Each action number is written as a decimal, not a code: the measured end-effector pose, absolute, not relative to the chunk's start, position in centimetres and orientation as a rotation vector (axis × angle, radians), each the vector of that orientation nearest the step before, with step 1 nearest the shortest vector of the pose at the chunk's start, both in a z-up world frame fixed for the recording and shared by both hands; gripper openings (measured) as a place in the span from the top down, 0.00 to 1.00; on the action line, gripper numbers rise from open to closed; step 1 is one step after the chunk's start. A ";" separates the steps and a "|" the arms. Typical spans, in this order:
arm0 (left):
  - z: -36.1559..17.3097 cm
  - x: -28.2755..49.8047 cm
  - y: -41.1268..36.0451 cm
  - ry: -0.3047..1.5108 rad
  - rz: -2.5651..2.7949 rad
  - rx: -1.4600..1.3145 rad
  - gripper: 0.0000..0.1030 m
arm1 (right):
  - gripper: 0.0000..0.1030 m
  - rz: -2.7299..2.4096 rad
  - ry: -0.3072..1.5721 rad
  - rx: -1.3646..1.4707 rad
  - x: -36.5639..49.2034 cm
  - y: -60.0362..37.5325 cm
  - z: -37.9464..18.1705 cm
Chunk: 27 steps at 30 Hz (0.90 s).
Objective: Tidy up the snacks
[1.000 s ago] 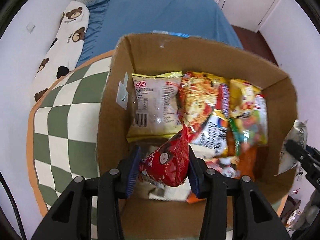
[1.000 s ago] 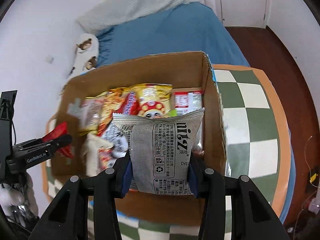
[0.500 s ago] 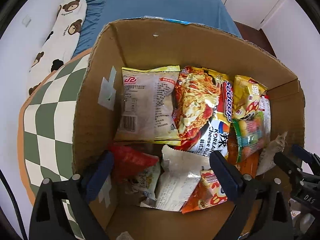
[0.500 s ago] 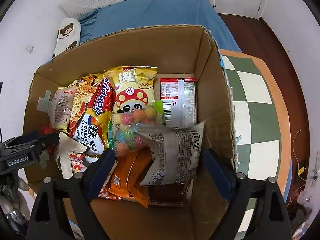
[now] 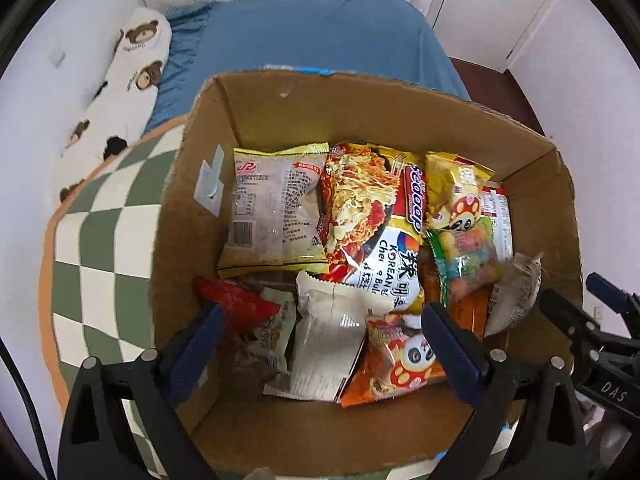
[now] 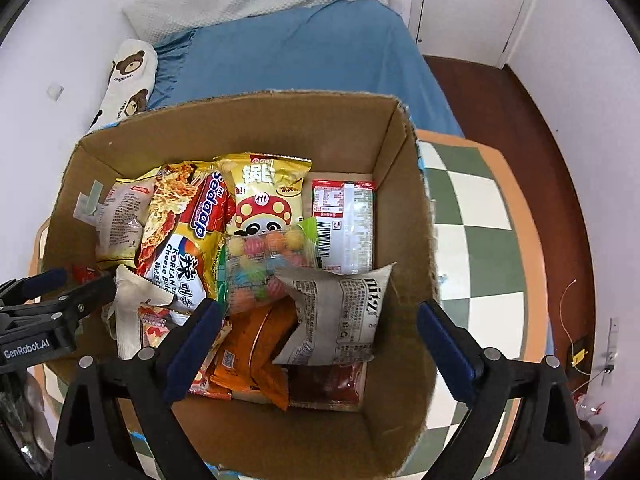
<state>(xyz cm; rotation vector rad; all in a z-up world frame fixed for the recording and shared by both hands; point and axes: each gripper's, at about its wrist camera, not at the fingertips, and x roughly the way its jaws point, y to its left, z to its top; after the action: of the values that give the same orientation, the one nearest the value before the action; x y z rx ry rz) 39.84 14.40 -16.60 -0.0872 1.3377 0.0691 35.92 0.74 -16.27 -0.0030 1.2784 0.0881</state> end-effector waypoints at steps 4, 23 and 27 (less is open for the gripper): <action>-14.7 38.3 13.6 1.285 0.081 -0.063 0.03 | 0.03 0.083 1.238 0.015 34.5 0.2 -14.5; -4.0 24.4 10.4 1.020 0.029 -0.073 0.03 | 0.02 0.106 0.990 0.016 19.7 -2.5 -3.1; -2.0 21.4 9.7 0.967 0.034 -0.055 0.03 | 0.02 0.107 0.930 0.009 16.4 -2.8 -0.4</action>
<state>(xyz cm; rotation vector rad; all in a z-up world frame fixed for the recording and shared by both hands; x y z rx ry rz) 21.43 9.66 -1.97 -0.0552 0.9666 0.0340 16.36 -2.81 -0.38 0.0089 0.9304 0.1065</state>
